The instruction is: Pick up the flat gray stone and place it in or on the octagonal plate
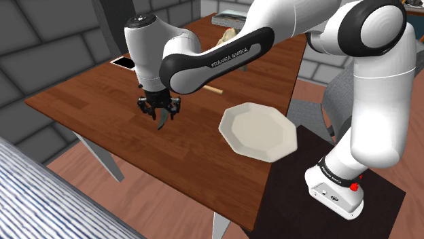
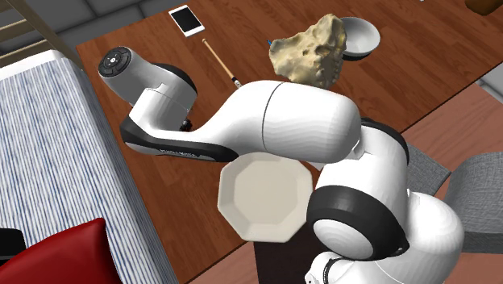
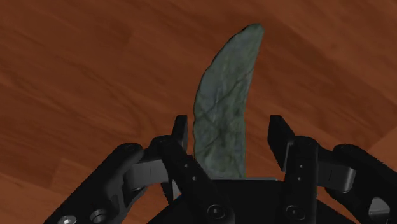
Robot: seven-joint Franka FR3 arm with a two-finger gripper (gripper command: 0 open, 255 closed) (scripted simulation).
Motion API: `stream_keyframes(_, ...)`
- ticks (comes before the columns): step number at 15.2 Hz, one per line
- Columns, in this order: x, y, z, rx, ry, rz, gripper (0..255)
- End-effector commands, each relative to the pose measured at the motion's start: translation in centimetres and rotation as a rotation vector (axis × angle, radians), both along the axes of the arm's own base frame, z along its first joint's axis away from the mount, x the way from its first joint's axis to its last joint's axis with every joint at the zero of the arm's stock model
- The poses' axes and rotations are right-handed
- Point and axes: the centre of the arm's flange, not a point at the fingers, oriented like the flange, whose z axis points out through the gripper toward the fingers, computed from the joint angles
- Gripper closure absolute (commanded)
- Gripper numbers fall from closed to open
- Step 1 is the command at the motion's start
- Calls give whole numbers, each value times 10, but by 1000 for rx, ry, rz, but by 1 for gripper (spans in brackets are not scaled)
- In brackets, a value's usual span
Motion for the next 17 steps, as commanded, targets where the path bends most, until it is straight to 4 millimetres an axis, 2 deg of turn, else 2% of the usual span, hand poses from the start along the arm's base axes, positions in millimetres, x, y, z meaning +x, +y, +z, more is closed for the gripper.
stream_keyframes(1, 0, 0, 0, 0, 0, 0, 255)
stream_keyframes(9, 0, 0, 0, 0, 0, 0, 255)
stream_keyframes(17, 0, 0, 42, 0, 0, 0, 255)
